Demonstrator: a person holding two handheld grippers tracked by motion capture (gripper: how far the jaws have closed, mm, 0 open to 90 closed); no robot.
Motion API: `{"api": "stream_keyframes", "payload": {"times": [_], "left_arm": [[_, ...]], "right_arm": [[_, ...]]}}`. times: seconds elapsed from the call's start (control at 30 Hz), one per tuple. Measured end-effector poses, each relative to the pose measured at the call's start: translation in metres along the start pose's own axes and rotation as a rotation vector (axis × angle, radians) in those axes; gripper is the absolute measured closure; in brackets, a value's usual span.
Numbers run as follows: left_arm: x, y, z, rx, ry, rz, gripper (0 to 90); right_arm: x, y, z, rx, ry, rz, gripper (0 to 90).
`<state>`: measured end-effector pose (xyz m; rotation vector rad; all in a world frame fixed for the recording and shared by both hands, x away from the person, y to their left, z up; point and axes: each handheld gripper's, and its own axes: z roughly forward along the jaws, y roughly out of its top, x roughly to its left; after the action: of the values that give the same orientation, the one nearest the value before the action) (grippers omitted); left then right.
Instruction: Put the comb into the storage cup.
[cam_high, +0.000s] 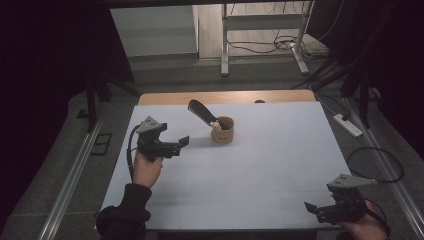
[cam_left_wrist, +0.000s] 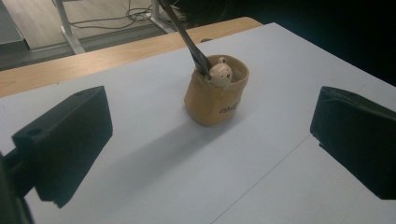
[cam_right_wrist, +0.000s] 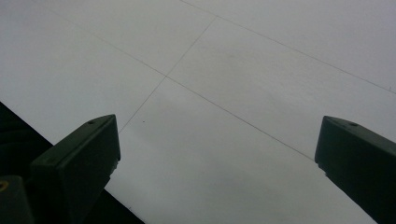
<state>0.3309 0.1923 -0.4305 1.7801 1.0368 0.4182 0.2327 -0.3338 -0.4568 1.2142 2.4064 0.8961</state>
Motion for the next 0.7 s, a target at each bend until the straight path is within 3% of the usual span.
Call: {"api": "stream_keyframes", "payload": {"times": [0.7], "left_arm": [[-0.006,-0.010,-0.015,0.010,0.003,-0.001,0.0]], "right_arm": [[0.000,0.000,0.000,-0.001,-0.001,-0.001,0.1]]}}
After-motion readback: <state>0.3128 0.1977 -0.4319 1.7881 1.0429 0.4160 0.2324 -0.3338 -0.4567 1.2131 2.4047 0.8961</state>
